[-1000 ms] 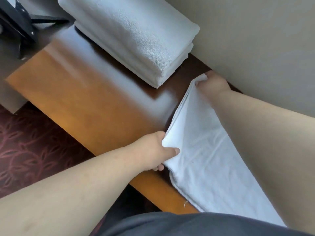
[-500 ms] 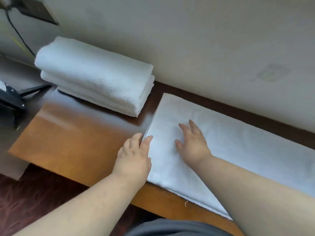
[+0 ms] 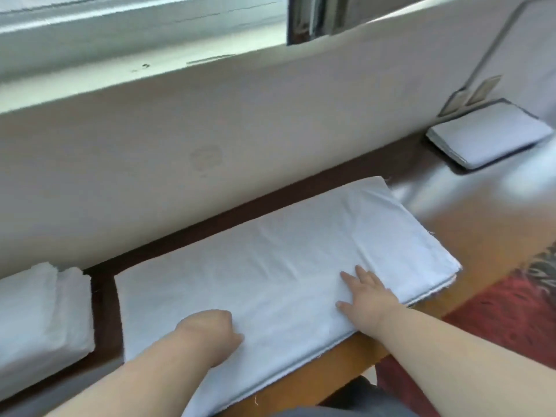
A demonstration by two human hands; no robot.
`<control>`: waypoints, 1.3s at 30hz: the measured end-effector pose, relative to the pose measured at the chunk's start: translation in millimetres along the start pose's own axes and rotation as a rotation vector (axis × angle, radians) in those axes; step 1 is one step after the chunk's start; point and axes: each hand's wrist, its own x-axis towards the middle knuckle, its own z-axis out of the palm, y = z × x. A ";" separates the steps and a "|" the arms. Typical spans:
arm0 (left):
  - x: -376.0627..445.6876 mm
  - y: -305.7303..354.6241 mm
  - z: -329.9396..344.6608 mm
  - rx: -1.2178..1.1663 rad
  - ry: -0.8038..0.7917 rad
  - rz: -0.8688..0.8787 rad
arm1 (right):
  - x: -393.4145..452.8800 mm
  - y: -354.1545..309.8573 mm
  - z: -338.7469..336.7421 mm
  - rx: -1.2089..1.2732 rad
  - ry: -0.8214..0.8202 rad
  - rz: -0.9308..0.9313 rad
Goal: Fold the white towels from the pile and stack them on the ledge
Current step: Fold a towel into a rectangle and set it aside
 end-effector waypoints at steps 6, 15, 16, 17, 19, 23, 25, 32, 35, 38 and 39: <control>22.1 81.7 -64.5 0.276 -0.018 0.026 | -3.0 72.7 -8.9 0.127 0.080 0.144; 91.3 246.2 -121.4 0.041 0.371 0.547 | 16.7 145.5 -28.0 0.237 0.319 0.216; 101.9 259.2 -130.8 0.047 0.369 0.538 | 19.2 151.8 -32.6 0.334 0.348 0.240; 112.2 271.6 -142.4 0.052 0.361 0.513 | 22.3 158.0 -36.0 0.409 0.395 0.262; 133.7 293.6 -169.8 0.089 0.355 0.446 | 28.2 168.7 -41.4 0.543 0.441 0.306; 173.8 325.5 -223.3 0.107 0.539 0.264 | 40.8 189.3 -50.0 0.753 0.291 0.392; 190.4 335.1 -242.3 0.036 0.537 0.139 | 48.5 197.2 -48.9 0.688 0.223 0.379; 225.7 334.8 -256.6 -0.096 0.415 0.222 | 52.5 209.8 -51.4 0.655 0.245 0.259; 235.9 336.1 -261.8 -0.186 0.445 0.212 | 59.0 219.9 -55.1 0.699 0.252 0.241; 237.6 344.1 -261.1 -0.217 0.459 0.173 | 62.9 220.0 -57.7 0.801 0.265 0.224; 238.2 345.7 -260.4 -0.201 0.452 0.167 | 63.1 218.1 -59.3 0.868 0.254 0.223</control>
